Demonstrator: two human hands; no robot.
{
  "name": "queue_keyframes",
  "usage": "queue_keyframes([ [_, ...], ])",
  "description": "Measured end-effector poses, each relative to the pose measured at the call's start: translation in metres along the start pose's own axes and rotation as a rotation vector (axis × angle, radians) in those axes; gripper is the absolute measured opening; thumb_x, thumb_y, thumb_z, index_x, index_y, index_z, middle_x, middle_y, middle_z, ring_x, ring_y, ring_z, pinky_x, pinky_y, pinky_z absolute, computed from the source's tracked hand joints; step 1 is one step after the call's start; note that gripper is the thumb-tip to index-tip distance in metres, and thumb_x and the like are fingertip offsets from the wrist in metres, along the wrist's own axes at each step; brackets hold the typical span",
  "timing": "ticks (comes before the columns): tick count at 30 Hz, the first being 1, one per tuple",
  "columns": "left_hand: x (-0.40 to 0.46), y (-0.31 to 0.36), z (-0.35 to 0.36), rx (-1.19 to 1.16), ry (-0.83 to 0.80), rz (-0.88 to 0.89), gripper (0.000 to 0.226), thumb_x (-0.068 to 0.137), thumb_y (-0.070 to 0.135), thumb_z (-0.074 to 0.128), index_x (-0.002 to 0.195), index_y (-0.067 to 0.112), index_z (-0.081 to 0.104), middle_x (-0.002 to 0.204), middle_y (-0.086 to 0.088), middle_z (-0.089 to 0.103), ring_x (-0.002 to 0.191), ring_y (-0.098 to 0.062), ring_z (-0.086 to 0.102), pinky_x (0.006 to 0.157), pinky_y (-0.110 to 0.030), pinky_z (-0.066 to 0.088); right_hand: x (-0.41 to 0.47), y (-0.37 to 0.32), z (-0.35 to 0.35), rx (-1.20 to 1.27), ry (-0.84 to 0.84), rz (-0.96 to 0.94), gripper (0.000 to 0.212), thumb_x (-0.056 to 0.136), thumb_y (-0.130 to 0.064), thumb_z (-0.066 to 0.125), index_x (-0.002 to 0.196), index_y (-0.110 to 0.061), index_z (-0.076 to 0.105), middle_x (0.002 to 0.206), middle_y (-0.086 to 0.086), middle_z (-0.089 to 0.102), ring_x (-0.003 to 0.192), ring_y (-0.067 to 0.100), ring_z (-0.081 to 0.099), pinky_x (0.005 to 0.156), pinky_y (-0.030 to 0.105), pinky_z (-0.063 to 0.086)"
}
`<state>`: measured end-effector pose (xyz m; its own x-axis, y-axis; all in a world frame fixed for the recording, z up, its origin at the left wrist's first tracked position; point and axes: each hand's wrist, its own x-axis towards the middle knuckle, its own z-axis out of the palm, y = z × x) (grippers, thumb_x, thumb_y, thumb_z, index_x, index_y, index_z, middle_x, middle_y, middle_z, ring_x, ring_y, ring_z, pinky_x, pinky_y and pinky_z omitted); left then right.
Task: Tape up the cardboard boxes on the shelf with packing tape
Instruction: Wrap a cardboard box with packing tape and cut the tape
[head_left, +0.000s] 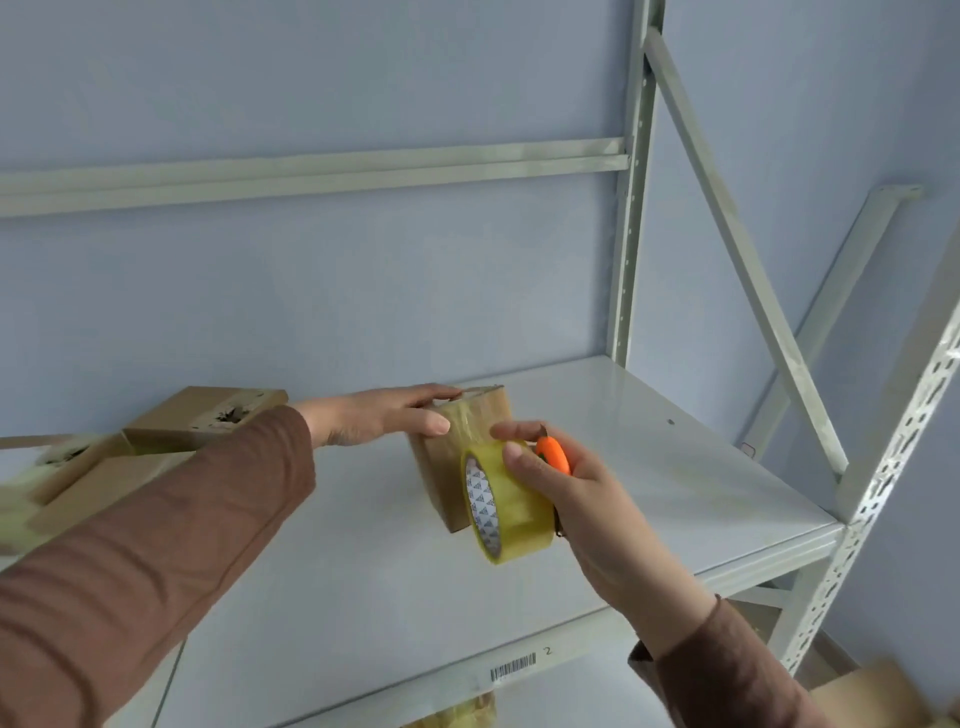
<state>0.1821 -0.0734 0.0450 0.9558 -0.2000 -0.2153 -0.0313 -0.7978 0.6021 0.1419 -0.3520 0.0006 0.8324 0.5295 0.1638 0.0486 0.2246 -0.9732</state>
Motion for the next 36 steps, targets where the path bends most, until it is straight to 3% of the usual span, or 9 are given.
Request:
queue_keyframes([
  [6,-0.002,-0.017,-0.022,-0.111,0.214,-0.249,0.064,0.068,0.091,0.049,0.112,0.051,0.071,0.116,0.019,0.073,0.109,-0.005,0.068,0.098,-0.033,0.054,0.044,-0.038,0.022,-0.011,-0.036,-0.145,0.06,0.084,-0.06,0.072,0.139,-0.04,0.059,0.132,-0.008,0.067,0.123,0.009,0.064,0.107,0.034,0.05],
  [9,-0.002,-0.025,-0.018,-0.113,0.53,-0.005,0.037,0.096,0.06,0.056,0.133,0.056,0.058,0.13,0.029,0.064,0.124,0.002,0.058,0.105,-0.029,0.045,0.068,-0.031,0.027,-0.061,-0.075,-0.181,0.061,0.091,-0.047,0.068,0.147,-0.03,0.052,0.137,-0.006,0.064,0.127,0.008,0.06,0.111,0.033,0.047],
  [11,-0.01,-0.025,-0.014,0.027,0.71,0.146,0.036,0.103,0.031,0.052,0.128,0.056,0.06,0.128,0.037,0.06,0.125,0.009,0.053,0.105,-0.017,0.039,0.082,-0.022,0.027,-0.132,-0.099,-0.221,0.036,0.1,-0.031,0.063,0.134,-0.02,0.062,0.114,-0.01,0.072,0.104,0.002,0.067,0.091,0.021,0.052],
  [15,-0.023,-0.014,-0.011,-0.04,0.428,0.203,0.045,0.09,0.038,0.058,0.119,0.072,0.052,0.121,0.047,0.056,0.115,0.021,0.05,0.09,0.0,0.037,0.105,-0.013,0.023,-0.177,-0.091,-0.202,0.017,0.103,-0.032,0.062,0.103,-0.015,0.065,0.083,-0.005,0.058,0.075,0.007,0.053,0.067,0.022,0.041],
  [18,-0.019,-0.018,-0.012,-0.07,0.383,0.191,0.067,0.069,0.068,0.081,0.128,0.051,0.053,0.128,0.021,0.062,0.12,0.002,0.057,0.101,-0.021,0.048,0.118,-0.014,0.024,-0.27,-0.202,-0.176,0.013,0.102,-0.028,0.063,0.101,-0.015,0.064,0.083,-0.007,0.06,0.074,0.005,0.055,0.066,0.019,0.043],
  [22,-0.013,-0.028,-0.007,-0.024,0.49,0.11,0.086,0.065,0.054,0.087,0.14,0.03,0.05,0.134,0.006,0.056,0.126,-0.013,0.054,0.108,-0.045,0.048,0.127,-0.021,0.034,-0.292,-0.134,-0.164,0.019,0.103,-0.022,0.061,0.097,-0.005,0.06,0.084,0.003,0.054,0.078,0.015,0.051,0.072,0.032,0.04],
  [26,-0.01,-0.032,-0.009,-0.055,0.471,0.161,0.076,0.07,0.047,0.082,0.139,0.037,0.053,0.137,0.013,0.055,0.127,-0.004,0.051,0.112,-0.042,0.044,0.1,-0.034,0.03,-0.106,-0.043,-0.168,0.022,0.099,-0.03,0.065,0.082,-0.017,0.063,0.071,-0.014,0.059,0.066,0.001,0.054,0.066,0.018,0.041],
  [31,-0.009,-0.04,-0.015,0.056,0.413,0.09,0.074,0.074,0.061,0.072,0.139,0.072,0.039,0.157,0.016,0.029,0.146,-0.008,0.024,0.121,-0.035,0.022,0.047,0.005,0.017,-0.1,-0.033,0.084,0.045,0.08,-0.046,0.071,0.096,-0.005,0.069,0.088,0.004,0.07,0.083,0.021,0.062,0.079,0.04,0.041],
  [36,-0.007,-0.04,-0.015,0.077,0.381,0.087,0.073,0.068,0.073,0.069,0.135,0.075,0.039,0.162,0.019,0.021,0.149,-0.007,0.015,0.12,-0.036,0.018,0.047,0.046,0.013,-0.217,0.003,0.304,0.021,0.092,-0.033,0.073,0.086,-0.014,0.069,0.073,-0.001,0.071,0.063,0.012,0.065,0.06,0.02,0.048],
])
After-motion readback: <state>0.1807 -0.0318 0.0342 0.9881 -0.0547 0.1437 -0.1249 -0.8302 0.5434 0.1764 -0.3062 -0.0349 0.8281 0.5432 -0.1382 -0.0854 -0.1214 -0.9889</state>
